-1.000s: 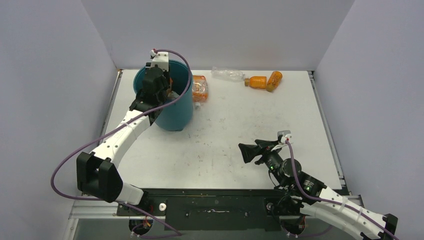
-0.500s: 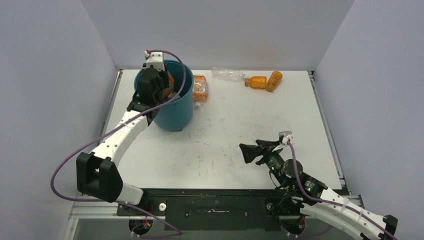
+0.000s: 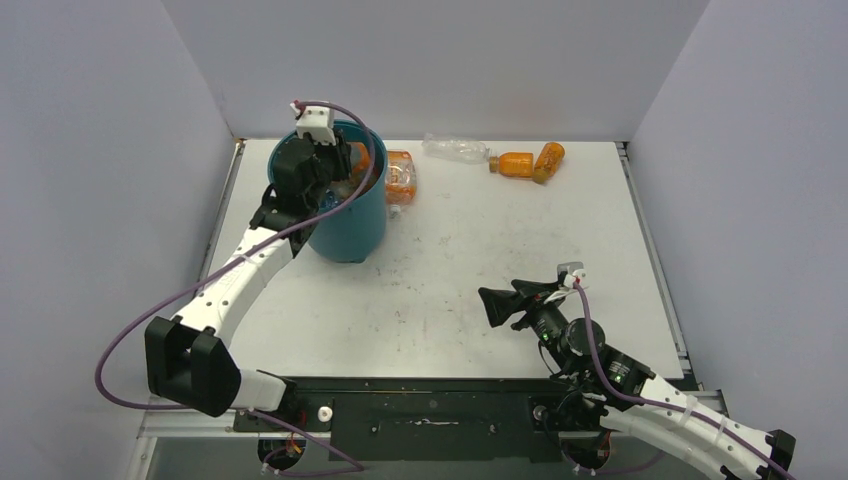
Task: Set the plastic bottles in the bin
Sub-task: Place the plastic bottle in the trash bin.
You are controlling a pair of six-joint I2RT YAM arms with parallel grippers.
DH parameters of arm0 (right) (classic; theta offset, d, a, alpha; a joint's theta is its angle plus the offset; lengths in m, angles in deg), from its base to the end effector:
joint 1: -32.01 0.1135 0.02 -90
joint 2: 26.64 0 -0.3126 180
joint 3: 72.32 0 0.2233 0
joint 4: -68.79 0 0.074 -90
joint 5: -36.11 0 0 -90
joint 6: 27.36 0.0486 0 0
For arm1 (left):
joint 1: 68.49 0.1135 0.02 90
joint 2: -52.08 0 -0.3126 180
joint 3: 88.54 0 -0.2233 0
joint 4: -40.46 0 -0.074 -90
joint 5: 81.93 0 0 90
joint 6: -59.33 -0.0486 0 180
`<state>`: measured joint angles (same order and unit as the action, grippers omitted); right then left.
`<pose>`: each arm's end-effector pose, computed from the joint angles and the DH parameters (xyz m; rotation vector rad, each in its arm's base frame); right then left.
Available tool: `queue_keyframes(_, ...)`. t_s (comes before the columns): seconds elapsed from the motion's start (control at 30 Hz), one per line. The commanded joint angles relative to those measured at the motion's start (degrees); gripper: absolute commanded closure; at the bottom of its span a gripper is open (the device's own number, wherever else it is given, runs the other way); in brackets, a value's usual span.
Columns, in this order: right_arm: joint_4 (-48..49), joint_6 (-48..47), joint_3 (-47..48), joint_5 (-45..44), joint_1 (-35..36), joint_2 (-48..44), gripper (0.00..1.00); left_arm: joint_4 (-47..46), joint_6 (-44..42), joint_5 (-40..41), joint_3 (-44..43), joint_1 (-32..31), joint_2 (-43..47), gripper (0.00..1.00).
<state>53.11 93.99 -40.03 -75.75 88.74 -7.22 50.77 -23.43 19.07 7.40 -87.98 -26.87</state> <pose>0.0491 0.0418 0.2613 -0.0669 1.6872 0.8686 0.2894 -0.0926 0.4292 0.0319 1.6632 -0.1945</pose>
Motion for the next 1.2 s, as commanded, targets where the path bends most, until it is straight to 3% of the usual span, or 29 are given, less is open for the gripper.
queue_keyframes(0.0,2.5,-0.2,0.1,-0.6,0.3,1.2,0.10,0.3,-2.1,-2.4,-5.2,-0.2,-1.7,1.00)
queue_keyframes(0.33,2.9,-0.6,0.2,-0.6,0.3,2.6,0.10,-3.2,-2.7,-2.2,-1.9,0.1,-12.3,0.97)
queue_keyframes(0.37,2.7,-0.5,0.3,-0.6,0.3,2.6,0.10,-3.5,-2.2,-2.5,-1.9,0.1,-12.6,0.90)
queue_keyframes(0.47,2.5,-0.7,0.3,-0.8,0.3,2.4,0.10,-5.2,-1.0,-3.4,-1.2,0.0,-10.8,0.53)
queue_keyframes(0.7,2.8,-1.5,0.5,-0.9,0.3,2.7,0.10,-3.7,-1.9,0.0,-3.0,-0.9,-2.7,0.02)
queue_keyframes(0.93,2.2,-1.5,0.9,-0.7,0.3,1.9,0.10,0.2,-3.2,7.9,-2.9,-4.4,9.8,0.04)
queue_keyframes(1.07,0.6,-2.0,2.1,-2.6,0.3,1.1,0.10,3.9,-1.1,16.6,1.9,-6.4,19.1,0.04)
queue_keyframes(1.17,-1.1,-2.2,4.1,-5.4,0.2,2.6,0.10,8.2,1.1,17.9,8.0,-6.6,26.8,0.04)
